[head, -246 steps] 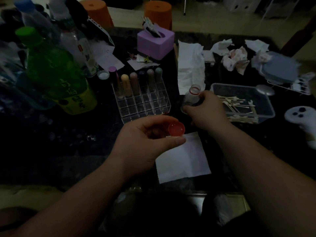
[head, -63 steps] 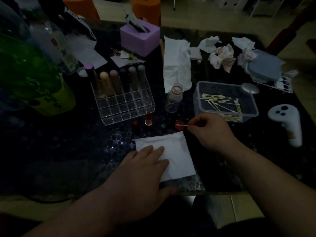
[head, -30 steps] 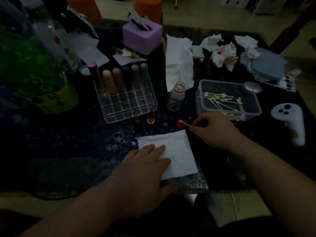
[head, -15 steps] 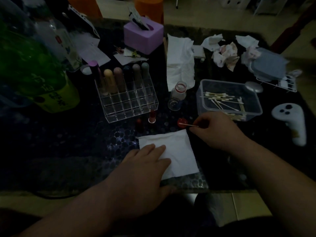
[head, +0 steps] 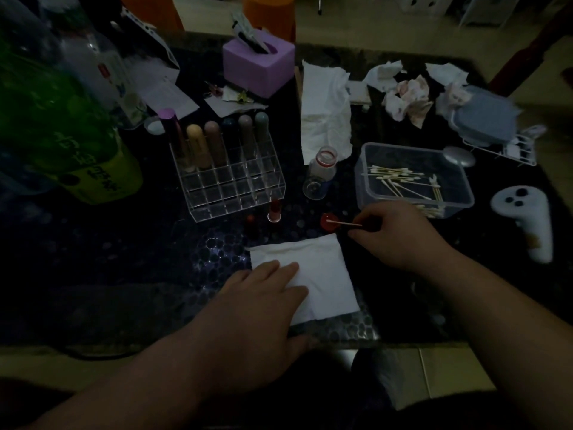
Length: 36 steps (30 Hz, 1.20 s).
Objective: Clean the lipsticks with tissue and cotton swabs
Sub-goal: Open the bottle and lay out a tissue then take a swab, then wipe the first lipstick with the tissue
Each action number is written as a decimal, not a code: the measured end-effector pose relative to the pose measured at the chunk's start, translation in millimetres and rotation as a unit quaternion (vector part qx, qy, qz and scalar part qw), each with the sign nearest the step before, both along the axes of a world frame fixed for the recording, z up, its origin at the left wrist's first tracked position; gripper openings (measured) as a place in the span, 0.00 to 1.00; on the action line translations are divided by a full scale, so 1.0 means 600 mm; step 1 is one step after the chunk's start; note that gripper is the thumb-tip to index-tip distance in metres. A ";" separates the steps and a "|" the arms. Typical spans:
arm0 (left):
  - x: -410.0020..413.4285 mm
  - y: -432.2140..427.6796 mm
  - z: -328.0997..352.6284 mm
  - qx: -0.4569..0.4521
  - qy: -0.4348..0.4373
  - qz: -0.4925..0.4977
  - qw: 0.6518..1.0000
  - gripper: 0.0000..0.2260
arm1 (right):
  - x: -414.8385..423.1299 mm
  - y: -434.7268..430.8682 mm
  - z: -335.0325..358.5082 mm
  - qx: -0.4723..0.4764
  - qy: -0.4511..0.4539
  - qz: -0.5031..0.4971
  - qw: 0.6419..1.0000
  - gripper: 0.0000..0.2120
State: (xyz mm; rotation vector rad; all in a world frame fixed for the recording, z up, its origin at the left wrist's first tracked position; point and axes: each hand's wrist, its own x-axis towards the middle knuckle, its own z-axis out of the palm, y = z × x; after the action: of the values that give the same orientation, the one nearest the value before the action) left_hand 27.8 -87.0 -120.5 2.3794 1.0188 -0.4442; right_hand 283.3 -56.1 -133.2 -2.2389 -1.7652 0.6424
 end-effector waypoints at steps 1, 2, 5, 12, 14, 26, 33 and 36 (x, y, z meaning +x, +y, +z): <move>0.001 0.000 0.000 0.001 0.000 0.000 1.000 0.34 | -0.001 0.000 0.001 -0.002 -0.001 -0.002 1.000 0.04; 0.001 0.000 0.001 0.001 -0.001 0.000 1.000 0.34 | -0.003 -0.001 0.003 -0.005 -0.003 -0.002 1.000 0.06; 0.000 0.001 0.005 -0.004 -0.004 0.003 1.000 0.34 | -0.005 -0.002 0.012 -0.020 -0.009 0.002 1.000 0.12; -0.007 0.011 0.015 0.031 -0.046 0.023 0.998 0.31 | -0.020 -0.008 0.076 0.039 -0.042 0.000 0.998 0.14; -0.012 0.018 0.026 0.051 -0.078 0.060 0.994 0.28 | -0.046 -0.004 0.081 0.054 0.003 -0.004 0.999 0.10; -0.085 0.079 0.046 0.051 -0.093 0.333 0.937 0.12 | -0.181 0.018 0.015 0.041 0.140 -0.003 0.989 0.07; -0.084 0.097 0.024 0.067 -0.185 0.339 0.920 0.12 | -0.180 0.020 0.016 -0.009 0.072 0.023 0.997 0.10; -0.074 0.102 0.019 0.071 -0.201 0.338 0.917 0.12 | -0.175 0.011 0.016 -0.060 0.018 0.039 0.997 0.09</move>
State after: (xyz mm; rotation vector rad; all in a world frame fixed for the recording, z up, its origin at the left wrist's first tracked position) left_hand -16.4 -25.6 -109.2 1.9282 1.5914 0.3692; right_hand 178.3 -49.4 -123.7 -2.2280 -1.8511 0.8217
